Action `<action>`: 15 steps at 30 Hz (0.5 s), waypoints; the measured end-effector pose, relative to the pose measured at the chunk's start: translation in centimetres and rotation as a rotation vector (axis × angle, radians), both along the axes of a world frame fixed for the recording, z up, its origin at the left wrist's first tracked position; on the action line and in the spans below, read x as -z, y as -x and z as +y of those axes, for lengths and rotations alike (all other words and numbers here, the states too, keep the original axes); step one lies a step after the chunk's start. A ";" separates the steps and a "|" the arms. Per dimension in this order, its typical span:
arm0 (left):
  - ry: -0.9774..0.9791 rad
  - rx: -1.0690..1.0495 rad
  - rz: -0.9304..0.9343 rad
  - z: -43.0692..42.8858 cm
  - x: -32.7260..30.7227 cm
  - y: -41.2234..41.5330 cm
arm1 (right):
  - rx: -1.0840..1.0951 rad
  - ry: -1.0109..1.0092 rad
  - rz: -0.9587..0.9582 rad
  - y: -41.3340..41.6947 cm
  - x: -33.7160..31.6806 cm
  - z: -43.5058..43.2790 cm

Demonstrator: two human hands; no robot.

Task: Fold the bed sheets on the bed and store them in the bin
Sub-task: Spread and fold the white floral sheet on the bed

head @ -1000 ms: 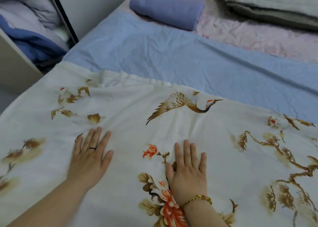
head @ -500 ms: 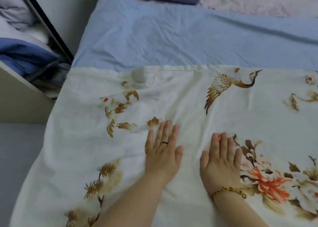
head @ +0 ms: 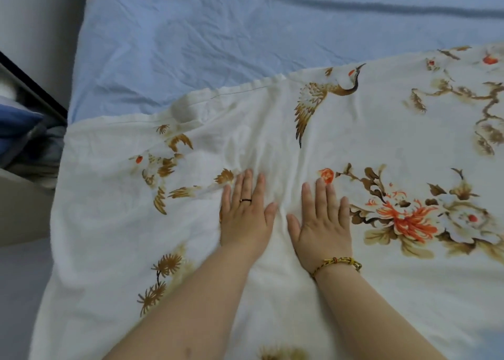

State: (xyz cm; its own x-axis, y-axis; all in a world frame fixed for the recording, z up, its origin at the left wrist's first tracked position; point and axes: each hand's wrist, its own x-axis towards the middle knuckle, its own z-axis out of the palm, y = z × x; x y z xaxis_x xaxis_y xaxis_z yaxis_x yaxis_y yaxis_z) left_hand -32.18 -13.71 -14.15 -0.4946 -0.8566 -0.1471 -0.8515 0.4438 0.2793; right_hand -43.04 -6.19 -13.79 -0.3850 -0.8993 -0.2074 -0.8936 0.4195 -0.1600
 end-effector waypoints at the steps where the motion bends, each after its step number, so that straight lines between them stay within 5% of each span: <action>1: -0.015 0.046 -0.032 -0.5 -0.6 -0.6 | -0.004 0.013 -0.006 0.0 0.0 -0.1; 5: -0.042 0.144 -0.090 -2.3 -3.8 -4.3 | -0.019 -0.034 -0.049 -2.0 -1.4 0.9; 15: -0.093 -0.140 -0.082 -8.4 -8.5 -18.4 | 0.014 0.165 -0.072 -14.7 -1.0 3.4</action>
State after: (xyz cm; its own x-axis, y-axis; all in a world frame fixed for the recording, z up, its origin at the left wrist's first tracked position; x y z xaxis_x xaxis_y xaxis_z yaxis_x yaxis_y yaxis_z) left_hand -13.82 -22.09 -5.67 -0.3549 -0.8969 -0.2639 -0.9247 0.2951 0.2406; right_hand -28.36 -2.75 -12.81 -0.3876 -0.9179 -0.0852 -0.8715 0.3950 -0.2905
